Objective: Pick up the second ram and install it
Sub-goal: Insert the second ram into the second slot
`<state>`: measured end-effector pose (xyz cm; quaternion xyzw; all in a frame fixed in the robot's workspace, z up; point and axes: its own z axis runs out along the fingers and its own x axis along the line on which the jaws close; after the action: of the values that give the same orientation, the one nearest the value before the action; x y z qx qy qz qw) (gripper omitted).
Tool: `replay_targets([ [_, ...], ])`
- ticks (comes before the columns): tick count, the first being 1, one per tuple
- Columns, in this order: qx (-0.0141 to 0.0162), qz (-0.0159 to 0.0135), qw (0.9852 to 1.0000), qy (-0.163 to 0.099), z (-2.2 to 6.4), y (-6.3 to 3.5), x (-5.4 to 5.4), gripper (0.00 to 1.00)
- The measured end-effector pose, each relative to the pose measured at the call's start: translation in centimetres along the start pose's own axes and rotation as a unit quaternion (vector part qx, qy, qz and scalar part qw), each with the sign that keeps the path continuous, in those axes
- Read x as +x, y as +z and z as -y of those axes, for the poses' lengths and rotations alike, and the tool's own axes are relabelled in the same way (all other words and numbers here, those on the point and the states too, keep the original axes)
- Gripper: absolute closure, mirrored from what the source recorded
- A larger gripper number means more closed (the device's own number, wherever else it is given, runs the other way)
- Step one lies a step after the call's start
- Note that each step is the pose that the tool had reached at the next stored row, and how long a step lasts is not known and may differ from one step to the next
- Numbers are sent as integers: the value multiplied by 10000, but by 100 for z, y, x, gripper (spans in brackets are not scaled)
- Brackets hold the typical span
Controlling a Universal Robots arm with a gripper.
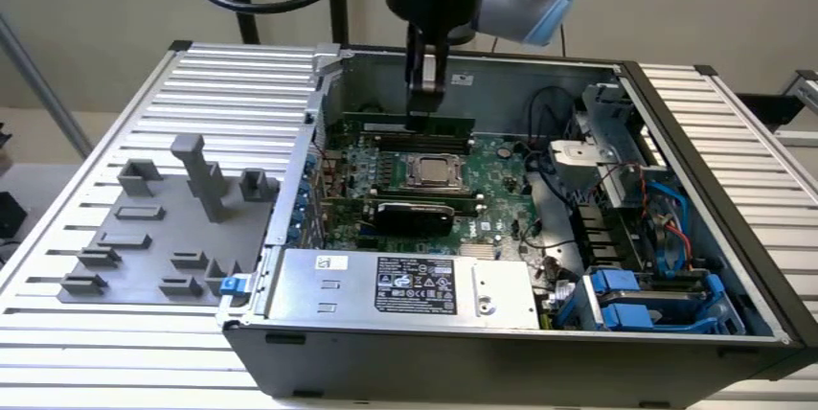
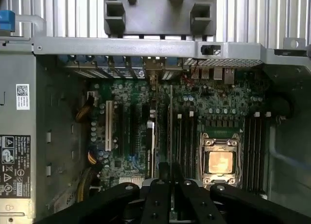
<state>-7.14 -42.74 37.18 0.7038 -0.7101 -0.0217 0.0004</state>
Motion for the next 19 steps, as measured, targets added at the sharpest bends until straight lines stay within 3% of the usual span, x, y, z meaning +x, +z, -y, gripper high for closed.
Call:
replay_targets([
  [12,0,0,10000,0,236,220,-330,100],
  [19,-2,1,10000,17,313,349,-423,100],
])
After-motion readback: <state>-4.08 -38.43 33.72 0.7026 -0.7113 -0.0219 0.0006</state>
